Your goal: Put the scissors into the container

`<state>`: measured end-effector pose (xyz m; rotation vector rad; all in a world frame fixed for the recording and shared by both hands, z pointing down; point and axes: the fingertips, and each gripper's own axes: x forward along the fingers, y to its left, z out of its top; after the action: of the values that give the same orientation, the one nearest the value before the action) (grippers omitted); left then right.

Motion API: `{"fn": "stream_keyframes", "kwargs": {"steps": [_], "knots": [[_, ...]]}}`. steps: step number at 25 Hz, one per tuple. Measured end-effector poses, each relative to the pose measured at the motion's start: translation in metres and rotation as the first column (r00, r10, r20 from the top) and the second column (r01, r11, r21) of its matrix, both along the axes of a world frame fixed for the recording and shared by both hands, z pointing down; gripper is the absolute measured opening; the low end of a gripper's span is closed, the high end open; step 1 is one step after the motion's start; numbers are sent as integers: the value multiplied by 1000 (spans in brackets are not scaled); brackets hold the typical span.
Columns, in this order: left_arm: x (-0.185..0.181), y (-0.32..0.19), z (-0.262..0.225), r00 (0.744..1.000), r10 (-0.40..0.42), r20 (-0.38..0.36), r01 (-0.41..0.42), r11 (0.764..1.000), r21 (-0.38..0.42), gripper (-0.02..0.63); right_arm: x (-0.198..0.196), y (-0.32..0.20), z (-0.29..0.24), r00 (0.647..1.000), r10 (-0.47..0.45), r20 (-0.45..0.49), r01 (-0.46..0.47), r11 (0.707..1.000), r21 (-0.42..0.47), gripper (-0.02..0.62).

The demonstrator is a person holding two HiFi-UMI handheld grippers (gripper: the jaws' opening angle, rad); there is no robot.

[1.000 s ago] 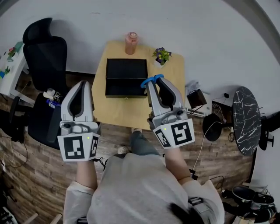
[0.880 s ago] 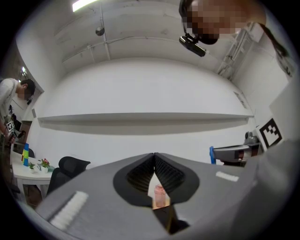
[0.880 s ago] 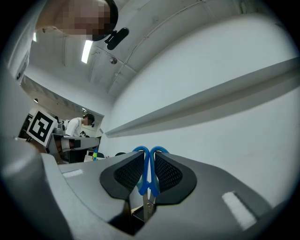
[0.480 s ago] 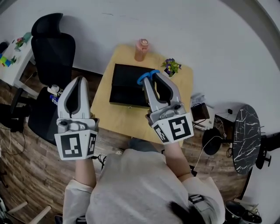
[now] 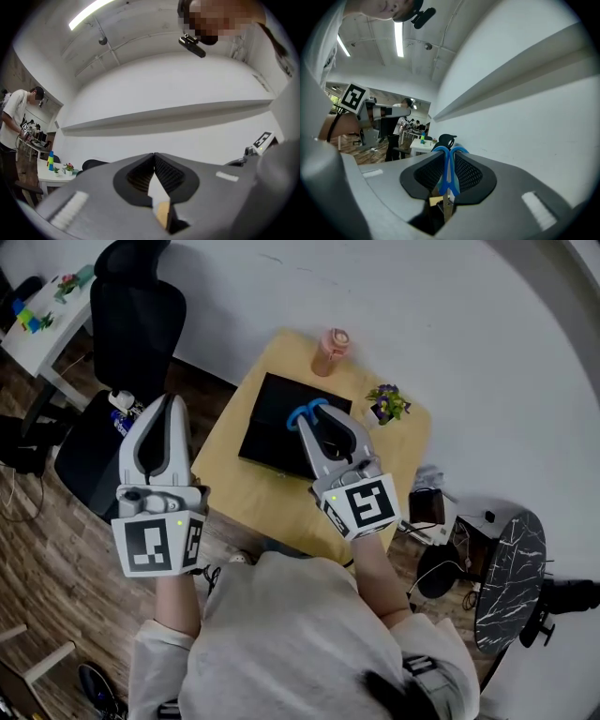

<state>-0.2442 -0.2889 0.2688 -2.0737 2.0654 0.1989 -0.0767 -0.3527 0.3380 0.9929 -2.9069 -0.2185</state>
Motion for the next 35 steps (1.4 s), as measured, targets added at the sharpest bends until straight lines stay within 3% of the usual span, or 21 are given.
{"fn": "stream_keyframes", "kwargs": {"steps": [7, 14, 25, 35], "knots": [[-7, -4, 19, 999, -53, -13, 52, 997, -51, 58, -9, -10, 78, 982, -87, -167, 65, 989, -130, 72], [-10, -5, 37, 996, -84, -18, 82, 991, -102, 58, -14, -14, 138, 942, -171, -290, 109, 970, -218, 72], [-26, 4, 54, 989, -147, -15, 142, 978, -153, 58, -32, -13, 224, 829, -311, -465, 159, 928, -338, 72], [-44, 21, 66, 977, -214, -11, 208, 959, -194, 58, -47, -12, 276, 751, -403, -523, 168, 883, -439, 73]]}}
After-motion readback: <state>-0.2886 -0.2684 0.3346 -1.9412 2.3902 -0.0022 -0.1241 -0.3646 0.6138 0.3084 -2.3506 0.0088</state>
